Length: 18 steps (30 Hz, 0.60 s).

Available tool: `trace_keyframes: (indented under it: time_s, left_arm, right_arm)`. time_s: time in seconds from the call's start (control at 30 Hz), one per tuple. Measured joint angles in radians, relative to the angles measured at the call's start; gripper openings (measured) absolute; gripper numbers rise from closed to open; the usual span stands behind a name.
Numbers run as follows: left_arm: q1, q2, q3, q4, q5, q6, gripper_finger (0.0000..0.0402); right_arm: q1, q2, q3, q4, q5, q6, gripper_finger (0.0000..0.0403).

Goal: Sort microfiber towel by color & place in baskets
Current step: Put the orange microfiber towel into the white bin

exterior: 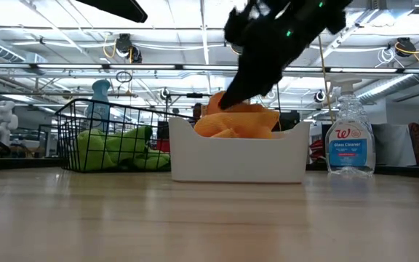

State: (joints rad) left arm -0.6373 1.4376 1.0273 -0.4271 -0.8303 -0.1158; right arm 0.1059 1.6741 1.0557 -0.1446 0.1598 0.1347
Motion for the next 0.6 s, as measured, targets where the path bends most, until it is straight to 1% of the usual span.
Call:
trace_keyframes:
  time_s: [0.23,0.37,0.47,0.6]
  left_arm:
    - [-0.007,0.0,0.0,0.0,0.001,-0.01,0.0129]
    - [-0.013,0.0,0.0,0.0,0.007,-0.01,0.0129]
    - [-0.019,0.0,0.0,-0.001,0.007,-0.01,0.0129]
    - [-0.019,0.0,0.0,0.0,0.007,-0.01,0.0129]
  right_arm:
    - [-0.022,0.141,0.0,0.004,-0.004,0.064,0.0004]
    - [-0.022,0.187,0.001,0.02,-0.003,0.095,0.0004]
    - [-0.019,0.191,0.002,0.021,-0.003,0.097,0.0004]
    - [-0.02,0.152,0.0,0.002,-0.006,0.095,0.0004]
